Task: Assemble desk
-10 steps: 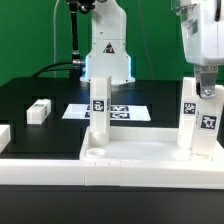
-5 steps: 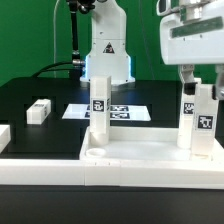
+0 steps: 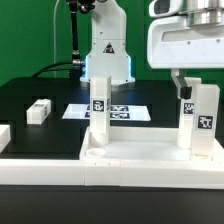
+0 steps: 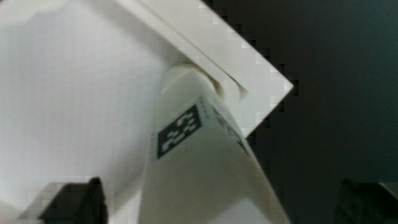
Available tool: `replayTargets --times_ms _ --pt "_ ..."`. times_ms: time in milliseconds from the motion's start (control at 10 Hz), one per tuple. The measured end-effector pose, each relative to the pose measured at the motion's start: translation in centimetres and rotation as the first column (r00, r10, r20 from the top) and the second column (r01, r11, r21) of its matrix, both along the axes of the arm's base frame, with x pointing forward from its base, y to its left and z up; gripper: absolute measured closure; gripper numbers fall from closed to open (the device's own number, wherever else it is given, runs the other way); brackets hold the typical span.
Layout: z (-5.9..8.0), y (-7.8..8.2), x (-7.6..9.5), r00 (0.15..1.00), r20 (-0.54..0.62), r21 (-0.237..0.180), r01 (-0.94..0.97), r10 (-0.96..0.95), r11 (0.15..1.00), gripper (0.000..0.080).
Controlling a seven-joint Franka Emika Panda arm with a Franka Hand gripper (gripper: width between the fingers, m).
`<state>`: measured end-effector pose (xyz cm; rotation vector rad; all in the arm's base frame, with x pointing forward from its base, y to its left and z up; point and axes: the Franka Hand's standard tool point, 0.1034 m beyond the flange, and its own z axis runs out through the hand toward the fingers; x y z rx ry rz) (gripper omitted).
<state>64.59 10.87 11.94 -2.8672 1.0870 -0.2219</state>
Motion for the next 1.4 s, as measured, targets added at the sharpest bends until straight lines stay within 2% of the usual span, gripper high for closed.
replayTargets --times_ms 100,200,400,600,700,800,1000,1100,1200,1300,1400 --pt "-0.1 -0.1 0.1 0.984 -0.016 -0.056 -0.176 0.175 0.983 0.015" --pt "-0.3 -0.2 0.4 0.944 -0.031 -0.089 -0.331 0.33 0.939 0.015" --pt "-0.3 -0.3 0.4 0.939 -0.031 -0.092 -0.343 0.342 0.935 0.015" --pt "-0.4 -0.3 0.4 0.95 -0.029 -0.087 -0.311 0.31 0.946 0.041" --pt "-0.4 -0.3 0.4 0.963 -0.026 -0.081 -0.271 0.269 0.959 0.041" --pt "-0.4 -0.4 0.4 0.985 -0.021 -0.068 -0.175 0.174 0.982 0.0512" --pt "-0.4 -0.7 0.3 1.0 -0.023 -0.044 -0.012 0.011 0.999 0.0512" --pt "-0.3 -0.9 0.3 0.986 -0.047 -0.013 0.16 -0.161 0.987 0.0512" --pt "-0.4 -1.2 0.3 0.963 -0.057 0.015 0.265 -0.264 0.964 0.0512" --pt "-0.5 -1.1 0.1 0.895 -0.086 0.062 0.444 -0.438 0.894 0.0512" --pt "-0.5 -1.0 -0.1 0.827 -0.112 0.085 0.561 -0.552 0.824 0.0512"
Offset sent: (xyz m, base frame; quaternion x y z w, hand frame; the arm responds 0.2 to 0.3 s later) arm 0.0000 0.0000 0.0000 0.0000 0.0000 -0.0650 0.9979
